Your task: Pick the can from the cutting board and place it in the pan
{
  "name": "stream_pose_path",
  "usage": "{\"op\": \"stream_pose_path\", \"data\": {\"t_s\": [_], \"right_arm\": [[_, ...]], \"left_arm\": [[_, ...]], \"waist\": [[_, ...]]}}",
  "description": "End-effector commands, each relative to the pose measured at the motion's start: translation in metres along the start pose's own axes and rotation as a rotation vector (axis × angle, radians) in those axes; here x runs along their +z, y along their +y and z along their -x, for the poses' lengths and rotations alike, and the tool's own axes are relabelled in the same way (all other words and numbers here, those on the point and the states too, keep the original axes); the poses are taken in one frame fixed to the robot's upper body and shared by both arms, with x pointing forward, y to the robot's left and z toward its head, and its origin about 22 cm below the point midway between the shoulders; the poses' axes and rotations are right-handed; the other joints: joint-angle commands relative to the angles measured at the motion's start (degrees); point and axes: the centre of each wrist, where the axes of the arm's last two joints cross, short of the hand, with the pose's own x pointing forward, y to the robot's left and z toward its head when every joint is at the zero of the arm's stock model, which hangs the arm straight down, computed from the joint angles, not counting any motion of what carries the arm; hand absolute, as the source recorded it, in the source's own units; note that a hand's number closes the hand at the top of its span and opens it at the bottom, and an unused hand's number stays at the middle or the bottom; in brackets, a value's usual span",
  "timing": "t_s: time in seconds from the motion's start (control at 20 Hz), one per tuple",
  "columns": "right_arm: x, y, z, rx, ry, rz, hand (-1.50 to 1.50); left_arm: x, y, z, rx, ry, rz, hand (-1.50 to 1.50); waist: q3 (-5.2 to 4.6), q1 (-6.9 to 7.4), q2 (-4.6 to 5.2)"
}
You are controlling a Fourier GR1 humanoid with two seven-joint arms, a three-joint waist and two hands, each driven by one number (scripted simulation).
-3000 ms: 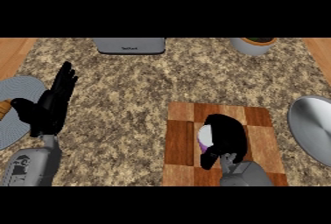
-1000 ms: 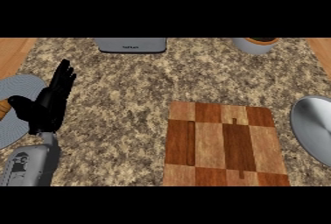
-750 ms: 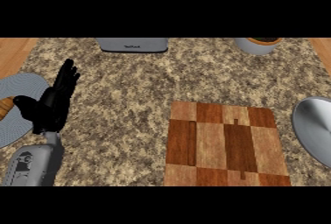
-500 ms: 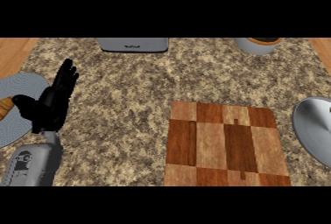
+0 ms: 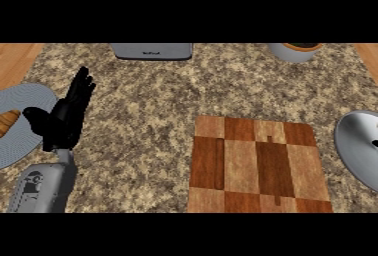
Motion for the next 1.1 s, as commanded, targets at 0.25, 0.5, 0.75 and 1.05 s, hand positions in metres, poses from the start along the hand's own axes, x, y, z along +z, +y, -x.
{"op": "stream_pose_path", "data": {"t_s": [0.25, 0.5, 0.75, 1.05], "right_arm": [[0.002, -0.025, 0.015, -0.337, -0.118, 0.188, -1.5], [0.038, -0.031, 0.06, -0.464, -0.143, 0.048, -1.5], [0.076, -0.053, 0.09, -0.506, -0.2, 0.0, -1.5], [0.136, -0.101, 0.112, -0.494, -0.219, 0.0, -1.5]], "left_arm": [[0.02, 0.011, 0.023, -0.007, 0.019, -0.028, 0.0], [0.02, 0.026, 0.007, -0.012, 0.027, -0.066, 0.0], [0.014, 0.023, 0.002, -0.003, 0.039, -0.057, 0.0], [0.027, 0.027, 0.009, -0.013, 0.036, -0.072, 0.0]], "waist": [[-0.26, -1.67, -0.7], [-0.52, -3.42, -1.43], [-0.65, -4.39, -1.45], [-0.73, -4.41, -1.3]]}}
